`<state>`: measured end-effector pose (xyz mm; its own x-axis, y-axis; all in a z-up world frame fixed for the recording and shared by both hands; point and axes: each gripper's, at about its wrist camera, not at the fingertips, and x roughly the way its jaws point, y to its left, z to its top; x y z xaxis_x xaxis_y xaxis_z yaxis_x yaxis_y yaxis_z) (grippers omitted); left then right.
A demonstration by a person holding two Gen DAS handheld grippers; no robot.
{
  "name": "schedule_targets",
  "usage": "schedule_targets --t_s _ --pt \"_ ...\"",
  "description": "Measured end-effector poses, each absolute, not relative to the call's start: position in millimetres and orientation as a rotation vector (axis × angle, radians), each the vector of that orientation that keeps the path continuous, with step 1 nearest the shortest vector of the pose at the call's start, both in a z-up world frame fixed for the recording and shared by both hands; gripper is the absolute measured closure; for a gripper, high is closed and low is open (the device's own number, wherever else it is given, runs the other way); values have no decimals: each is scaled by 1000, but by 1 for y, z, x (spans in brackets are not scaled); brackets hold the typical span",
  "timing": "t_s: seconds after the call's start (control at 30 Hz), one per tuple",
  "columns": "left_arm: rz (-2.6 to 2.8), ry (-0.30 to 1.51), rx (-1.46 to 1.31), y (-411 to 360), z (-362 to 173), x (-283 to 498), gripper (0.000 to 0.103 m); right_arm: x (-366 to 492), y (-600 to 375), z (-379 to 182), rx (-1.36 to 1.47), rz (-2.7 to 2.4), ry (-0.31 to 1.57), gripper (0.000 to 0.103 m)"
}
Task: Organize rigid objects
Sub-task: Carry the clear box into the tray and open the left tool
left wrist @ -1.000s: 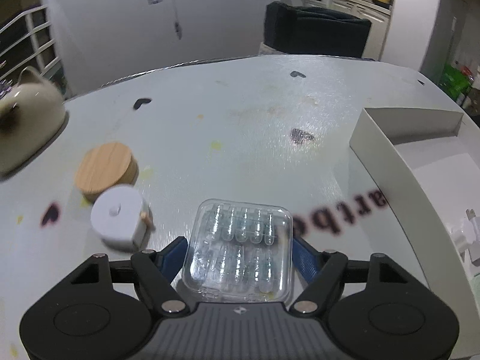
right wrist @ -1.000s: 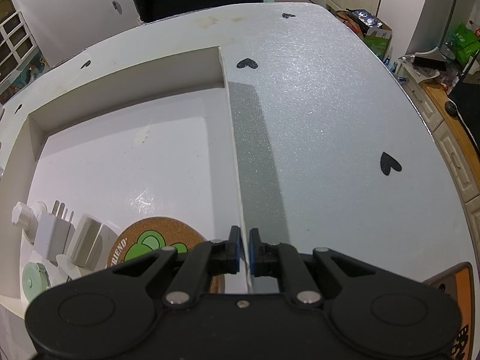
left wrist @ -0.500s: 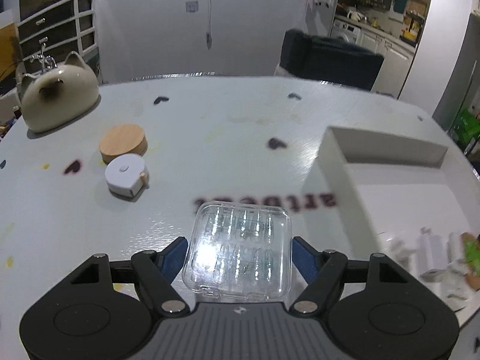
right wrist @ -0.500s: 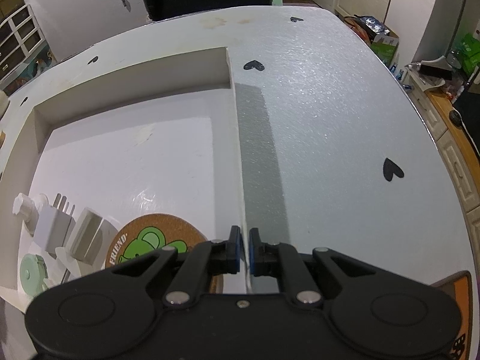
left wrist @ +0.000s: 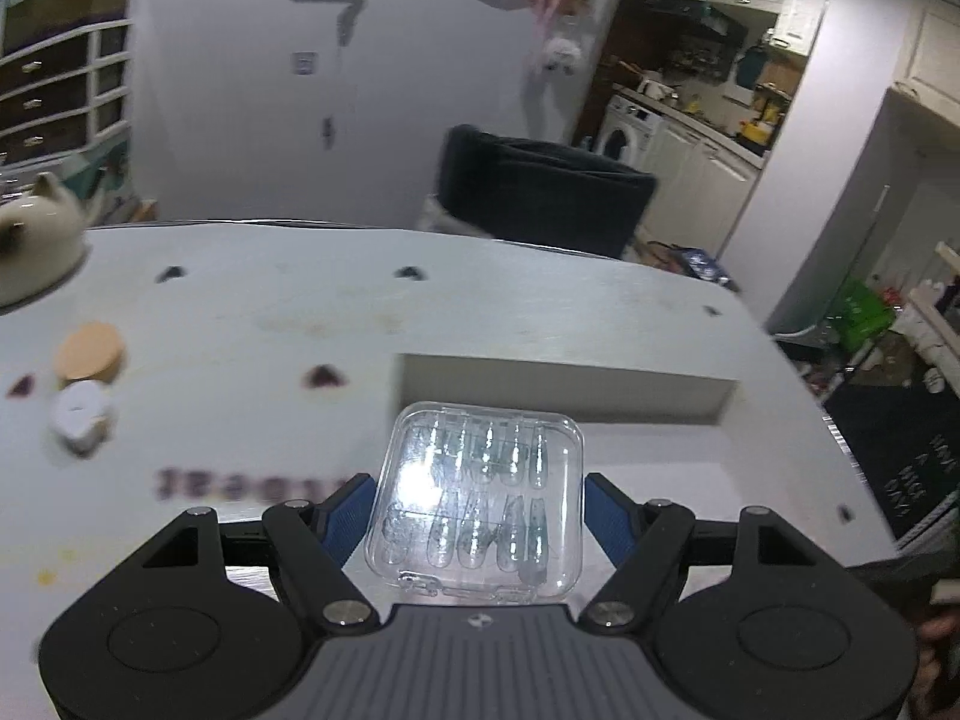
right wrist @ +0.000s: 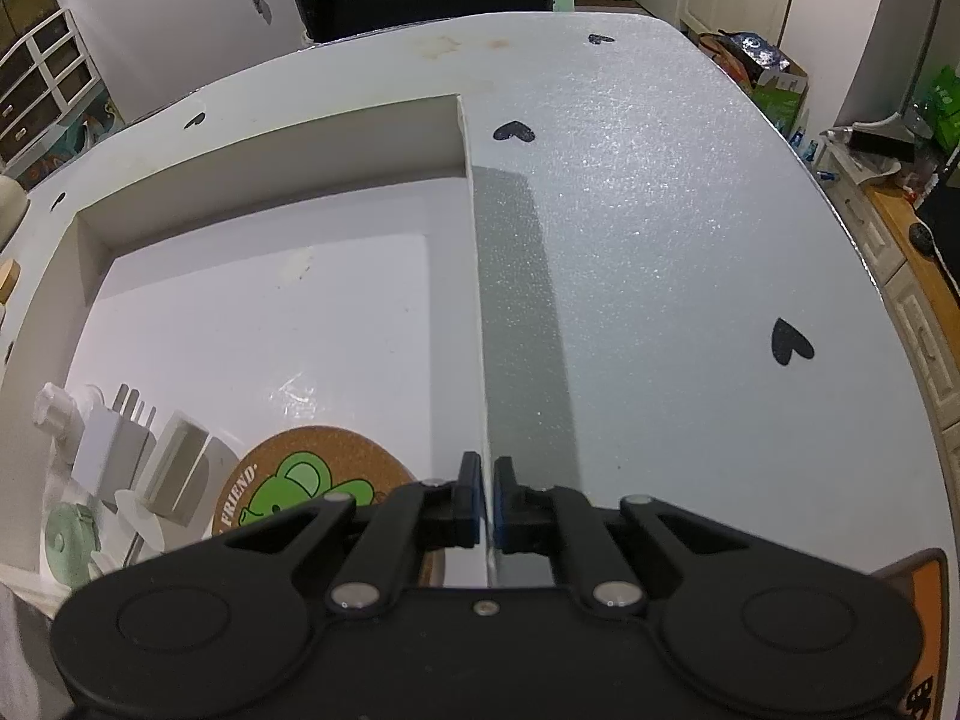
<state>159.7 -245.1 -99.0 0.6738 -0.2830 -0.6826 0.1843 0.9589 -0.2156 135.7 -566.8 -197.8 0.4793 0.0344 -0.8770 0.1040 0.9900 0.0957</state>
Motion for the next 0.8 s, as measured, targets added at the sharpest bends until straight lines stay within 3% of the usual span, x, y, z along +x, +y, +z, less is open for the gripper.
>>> schedule_targets --t_s 0.37,0.8 --pt "-341 897 -238 -341 -118 182 28 129 -570 -200 175 -35 1039 99" --pt "-322 1053 -409 -399 -161 202 28 126 -569 -201 162 -26 1020 99"
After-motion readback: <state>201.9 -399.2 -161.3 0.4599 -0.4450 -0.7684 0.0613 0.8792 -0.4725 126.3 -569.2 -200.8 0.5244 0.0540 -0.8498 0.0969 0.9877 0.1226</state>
